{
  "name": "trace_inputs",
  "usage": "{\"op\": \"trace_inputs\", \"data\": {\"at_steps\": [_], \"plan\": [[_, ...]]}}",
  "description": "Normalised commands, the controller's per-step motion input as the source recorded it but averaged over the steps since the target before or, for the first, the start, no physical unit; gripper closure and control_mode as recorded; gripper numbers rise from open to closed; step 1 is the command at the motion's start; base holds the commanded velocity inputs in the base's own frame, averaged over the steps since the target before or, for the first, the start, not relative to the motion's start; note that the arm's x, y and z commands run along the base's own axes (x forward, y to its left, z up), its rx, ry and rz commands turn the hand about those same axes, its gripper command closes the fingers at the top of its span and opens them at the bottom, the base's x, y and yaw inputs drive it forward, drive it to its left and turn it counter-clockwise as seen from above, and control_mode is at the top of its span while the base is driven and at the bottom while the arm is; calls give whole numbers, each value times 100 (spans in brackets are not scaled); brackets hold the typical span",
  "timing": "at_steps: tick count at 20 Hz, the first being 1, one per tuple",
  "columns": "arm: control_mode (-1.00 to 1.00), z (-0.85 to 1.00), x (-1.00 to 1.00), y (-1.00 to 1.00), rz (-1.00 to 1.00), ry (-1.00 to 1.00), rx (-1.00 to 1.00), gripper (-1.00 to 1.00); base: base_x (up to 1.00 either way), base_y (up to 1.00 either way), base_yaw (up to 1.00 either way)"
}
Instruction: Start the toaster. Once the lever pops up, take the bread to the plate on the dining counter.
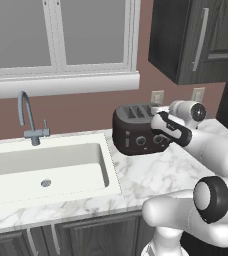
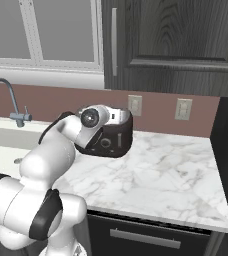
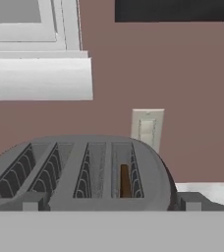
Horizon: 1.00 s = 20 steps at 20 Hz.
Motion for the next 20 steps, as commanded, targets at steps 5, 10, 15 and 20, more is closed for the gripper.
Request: {"op": "trace_inputs", "data": {"at_steps": [5, 10, 15, 20], "plan": [[-100, -1, 3, -8, 0, 0, 0, -100, 0, 0, 0], [-100, 0, 10, -2, 0, 0, 0, -100, 0, 0, 0], [-100, 0, 8, -4, 0, 0, 0, -100, 0, 0, 0], [-100, 0, 1, -10, 0, 0, 0, -100, 0, 0, 0]]}}
